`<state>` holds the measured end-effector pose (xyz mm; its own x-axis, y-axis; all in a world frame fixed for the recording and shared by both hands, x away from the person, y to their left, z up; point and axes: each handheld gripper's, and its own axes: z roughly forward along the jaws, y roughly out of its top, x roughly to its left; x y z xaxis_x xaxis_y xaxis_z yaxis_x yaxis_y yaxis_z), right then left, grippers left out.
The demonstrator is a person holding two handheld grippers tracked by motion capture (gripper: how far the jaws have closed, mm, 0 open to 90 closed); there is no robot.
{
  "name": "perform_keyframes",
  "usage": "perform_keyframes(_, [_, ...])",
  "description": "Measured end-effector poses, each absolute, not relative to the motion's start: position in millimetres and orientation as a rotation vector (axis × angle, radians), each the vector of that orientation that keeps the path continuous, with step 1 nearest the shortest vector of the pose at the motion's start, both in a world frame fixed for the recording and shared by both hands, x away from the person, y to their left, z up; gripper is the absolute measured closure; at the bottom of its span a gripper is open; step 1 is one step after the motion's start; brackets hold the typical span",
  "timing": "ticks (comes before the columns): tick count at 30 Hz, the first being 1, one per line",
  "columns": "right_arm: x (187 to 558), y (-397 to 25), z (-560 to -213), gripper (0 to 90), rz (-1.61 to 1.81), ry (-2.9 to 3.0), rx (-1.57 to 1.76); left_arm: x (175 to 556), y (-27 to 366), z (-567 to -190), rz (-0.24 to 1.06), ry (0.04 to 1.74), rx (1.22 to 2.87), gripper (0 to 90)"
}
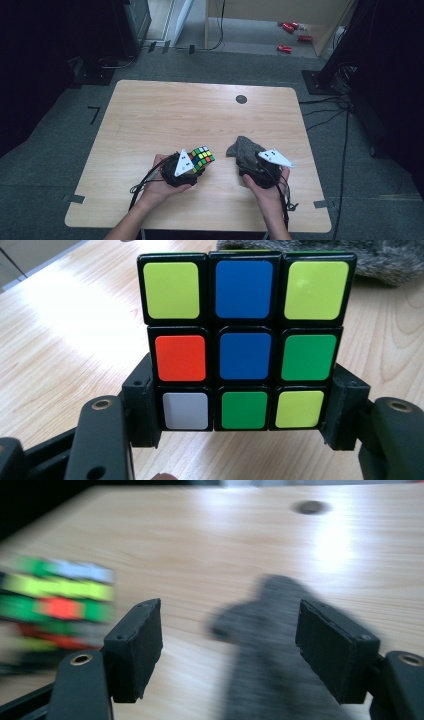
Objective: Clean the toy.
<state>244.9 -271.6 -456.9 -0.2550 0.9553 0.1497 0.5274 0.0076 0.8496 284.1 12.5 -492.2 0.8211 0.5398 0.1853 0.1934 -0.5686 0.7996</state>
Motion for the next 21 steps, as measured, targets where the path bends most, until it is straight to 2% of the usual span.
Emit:
perform_keyframes(1, [251,-280,-468,26.3,1.022,1.83,1.535,285,13,-492,0.524,0.541,2.164,35.0])
perform_keyframes(6, [257,-291,-484,26.5,0.956,1.87,1.612,284,13,-492,0.51,0.542,2.161,35.0])
perform_keyframes(7, [260,-292,-493,31.6,0.88,1.916,1.63,284,13,-491,0.507,0.543,2.158,35.0])
perform_keyframes(14, [263,-296,-507,35.2,0.855,1.953,1.69,285,15,-489,0.494,0.544,2.148,35.0])
perform_keyframes(16, [264,-299,-511,37.9,0.878,1.959,1.712,285,14,-489,0.495,0.544,2.149,35.0])
perform_keyframes(17, [263,-301,-512,42.7,0.895,1.951,1.707,285,14,-489,0.493,0.543,2.149,35.0])
perform_keyframes(18, [263,-301,-512,42.7,0.895,1.951,1.707,285,14,-489,0.492,0.544,2.147,35.0])
perform_keyframes(19, [262,-302,-512,49.2,0.907,1.955,1.699,285,13,-489,0.492,0.545,2.146,35.0])
perform_keyframes(21, [261,-302,-512,52.7,0.911,1.956,1.695,285,13,-488,0.491,0.544,2.145,35.0])
